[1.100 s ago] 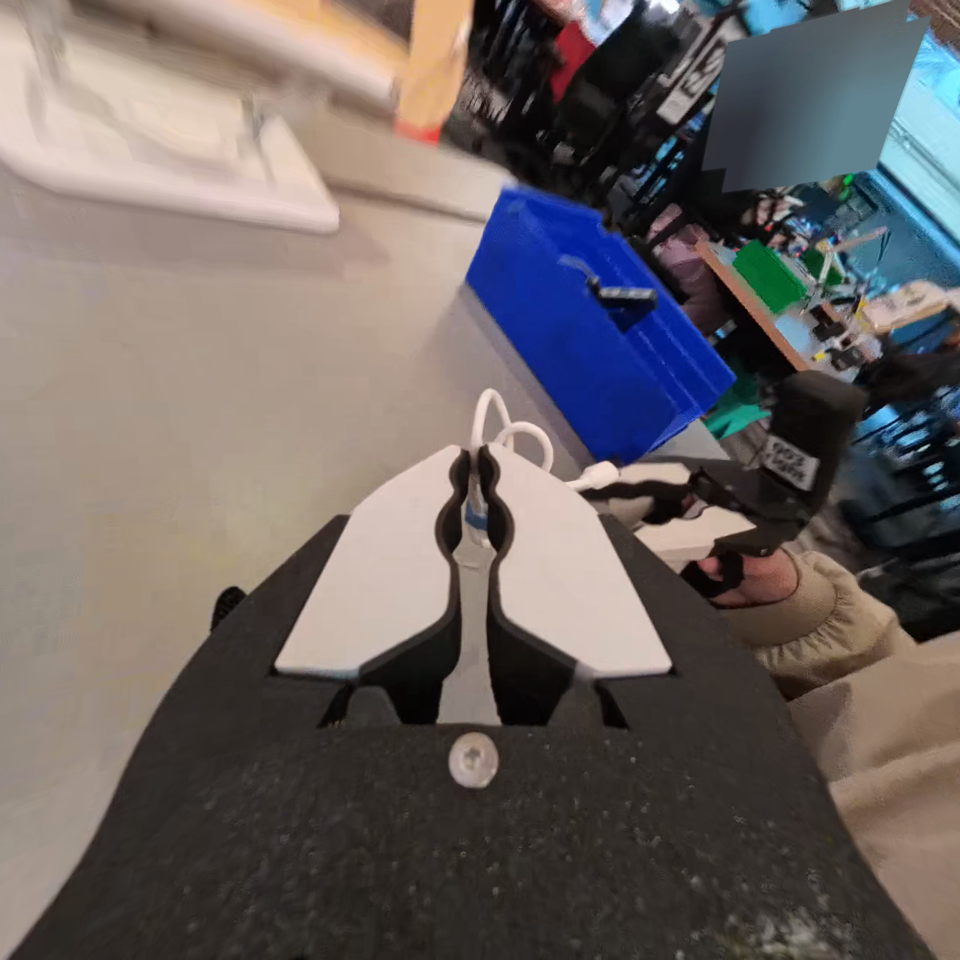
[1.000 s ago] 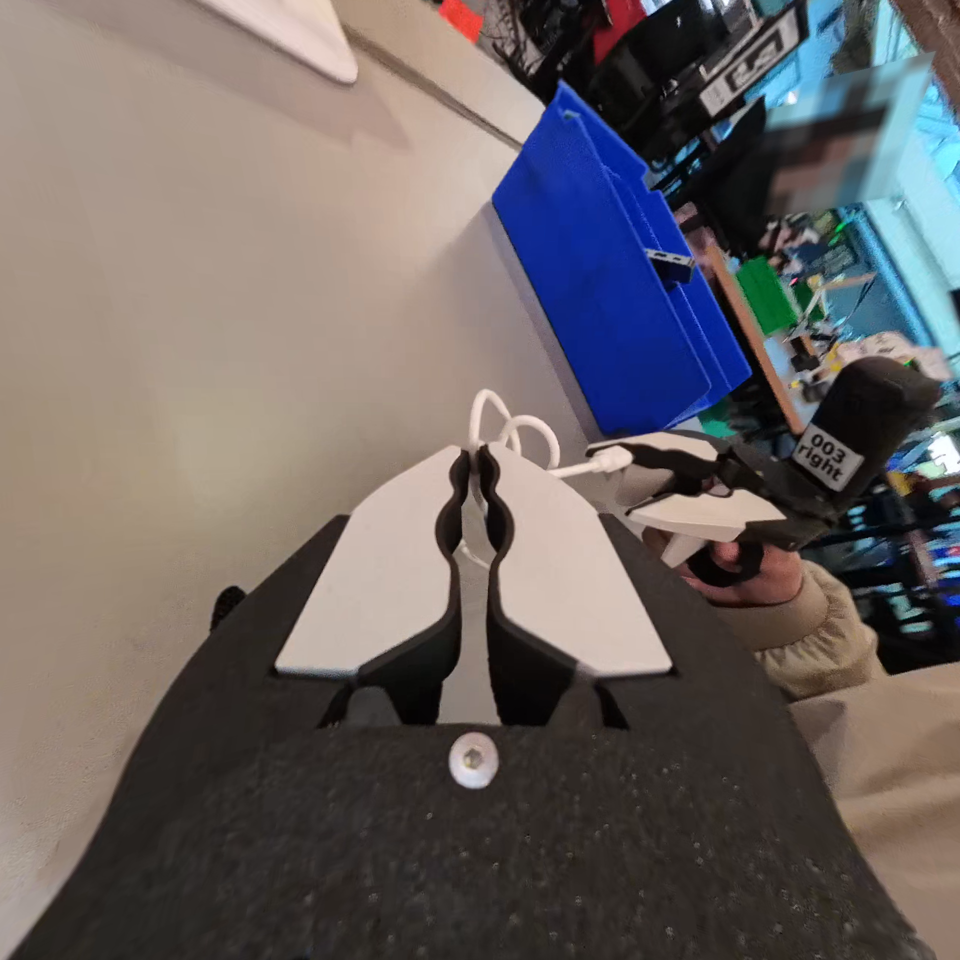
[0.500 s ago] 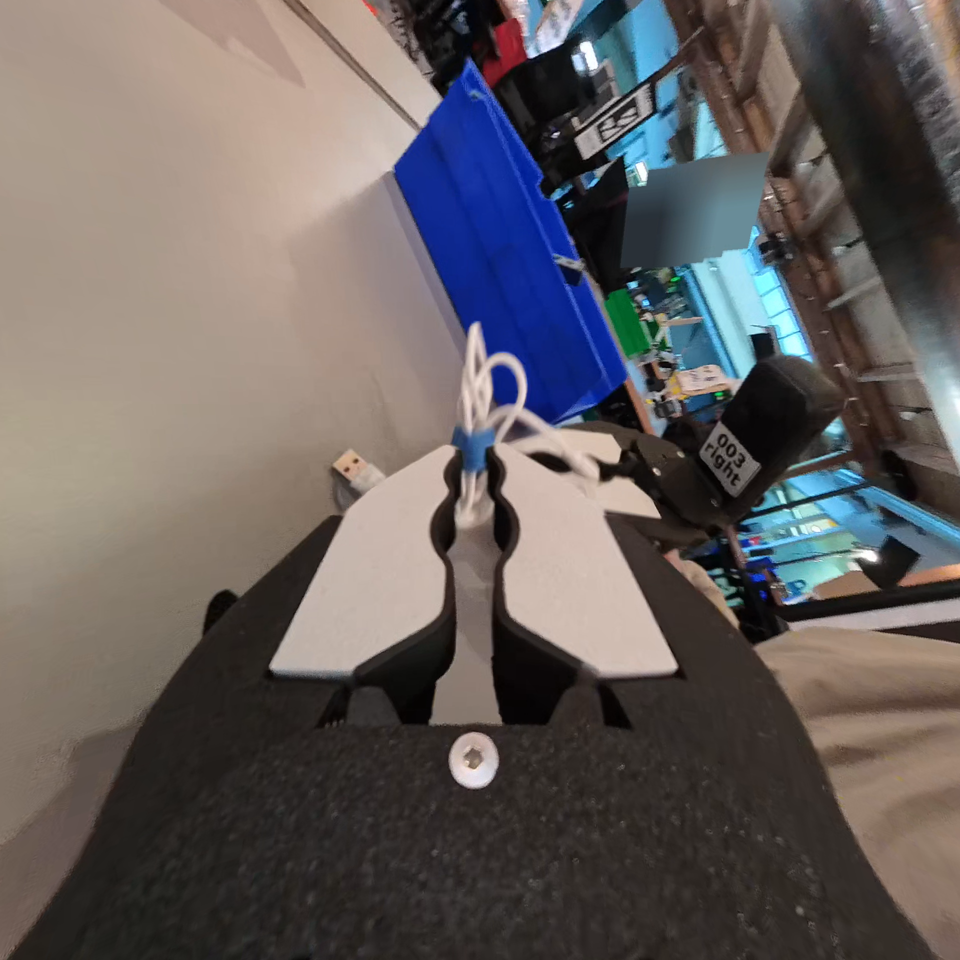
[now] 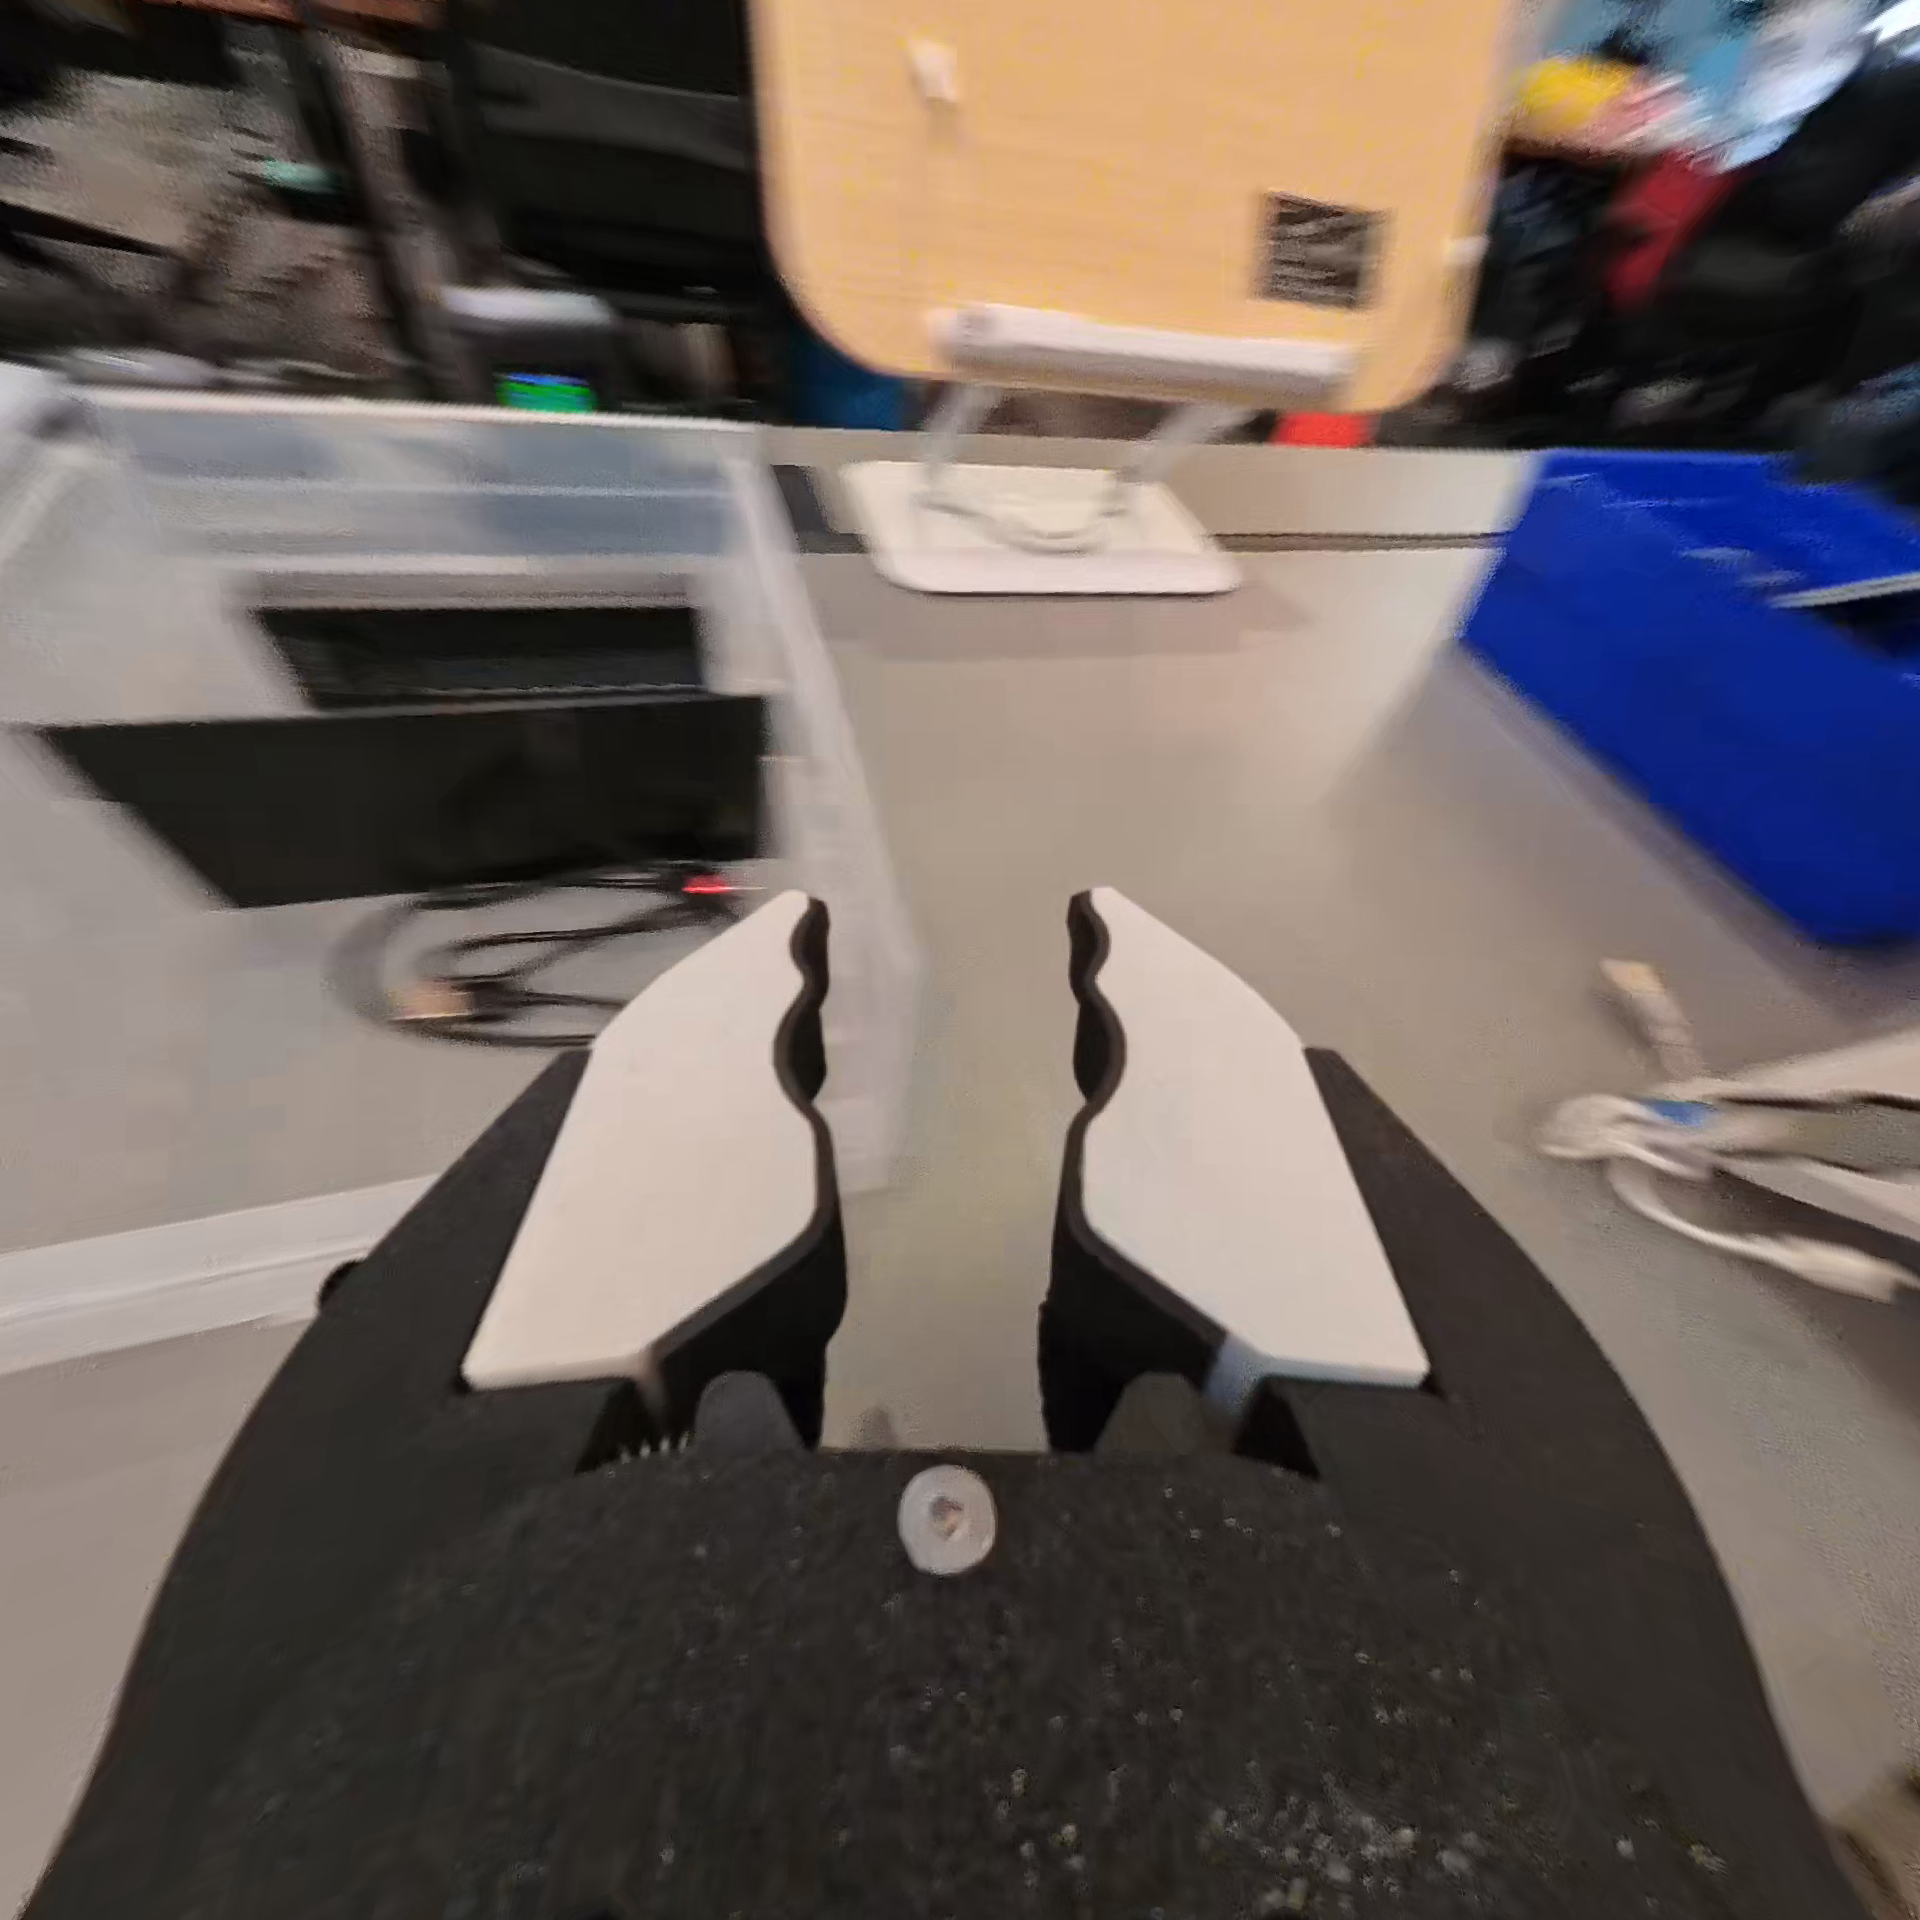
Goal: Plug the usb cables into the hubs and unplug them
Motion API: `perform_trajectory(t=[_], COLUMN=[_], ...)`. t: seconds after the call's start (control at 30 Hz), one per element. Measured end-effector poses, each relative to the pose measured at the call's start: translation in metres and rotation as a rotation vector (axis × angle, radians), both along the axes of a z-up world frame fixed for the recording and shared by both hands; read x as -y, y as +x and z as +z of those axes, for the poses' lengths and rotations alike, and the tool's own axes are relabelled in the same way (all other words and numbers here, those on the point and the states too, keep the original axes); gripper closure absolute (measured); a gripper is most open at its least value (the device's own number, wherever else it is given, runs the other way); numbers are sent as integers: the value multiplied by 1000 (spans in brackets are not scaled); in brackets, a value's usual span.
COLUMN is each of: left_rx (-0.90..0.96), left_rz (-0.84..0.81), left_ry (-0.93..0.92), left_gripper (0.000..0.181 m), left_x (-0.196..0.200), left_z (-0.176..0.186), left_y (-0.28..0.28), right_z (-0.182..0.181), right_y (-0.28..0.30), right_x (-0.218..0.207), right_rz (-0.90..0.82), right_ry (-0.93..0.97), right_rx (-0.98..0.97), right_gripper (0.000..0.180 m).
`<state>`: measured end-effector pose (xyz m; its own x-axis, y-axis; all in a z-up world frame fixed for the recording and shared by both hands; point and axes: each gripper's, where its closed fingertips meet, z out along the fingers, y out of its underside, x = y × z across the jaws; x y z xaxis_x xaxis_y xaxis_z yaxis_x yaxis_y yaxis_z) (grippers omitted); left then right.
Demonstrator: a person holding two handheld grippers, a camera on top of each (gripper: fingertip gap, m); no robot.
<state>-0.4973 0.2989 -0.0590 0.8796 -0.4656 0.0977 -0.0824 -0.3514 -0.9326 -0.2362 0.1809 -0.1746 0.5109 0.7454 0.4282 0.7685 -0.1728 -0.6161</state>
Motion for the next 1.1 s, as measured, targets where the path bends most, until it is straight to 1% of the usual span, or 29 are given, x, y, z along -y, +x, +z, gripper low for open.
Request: perform_trajectory(t=[0.03,0.07,0.13,0.17,0.23,0.27,0.3,0.33,0.43,0.47,0.5,0.53,0.57,0.63,0.67,0.73,0.83,0.93,1.0,1.1], left_rx=[-73,-143,-280,-342,-443,-475,-469,-434,-281,-232,-195,-167,-131,-48,-24,-30,-136,-210,-206,-121], left_rz=[27,10,-89,-162,-322,-368,-375,-372,-350,-312,-271,-240,-220,-188,-172,-182,-229,-326,-411,-572], left_ry=[-31,-98,-306,-374,-383,-356,-339,-374,-519,-547,-581,-602,-593,-540,-504,-360,-70,193,256,281], left_gripper=[136,133,136,139,125,126,127,124,111,114,122,123,138,154,162,178,178,178,178,178], left_x=[-10,-17,-22,-24,-35,-45,-58,-67,-85,-91,-95,-100,-105,-114,-115,-111,-87,-44,-13,31], left_z=[1,-3,-25,-33,-44,-47,-49,-53,-62,-65,-71,-76,-78,-71,-62,-30,40,115,146,169], left_y=[-21,-37,-59,-63,-62,-59,-57,-53,-31,-25,-21,-18,-17,-17,-20,-23,-17,7,31,76], right_z=[4,8,20,30,51,59,65,69,74,73,73,73,74,76,76,77,82,88,91,94], right_y=[-3,-7,-14,-17,-23,-25,-27,-29,-34,-34,-35,-35,-34,-32,-31,-27,-22,-18,-15,-8], right_x=[5,13,24,25,29,30,30,30,32,33,33,33,32,31,31,29,23,17,13,5], right_rz=[12,46,103,122,161,176,184,189,204,204,203,203,199,193,188,179,159,136,112,62], right_ry=[-50,-117,-211,-230,-295,-335,-369,-395,-433,-434,-433,-432,-430,-428,-425,-417,-385,-341,-317,-238], right_rx=[-90,-185,-367,-468,-674,-762,-834,-885,-939,-939,-938,-941,-946,-959,-964,-972,-986,-1012,-1032,-1023], right_gripper=[155,155,152,151,150,150,149,149,149,149,149,149,149,149,149,149,149,149,149,148])
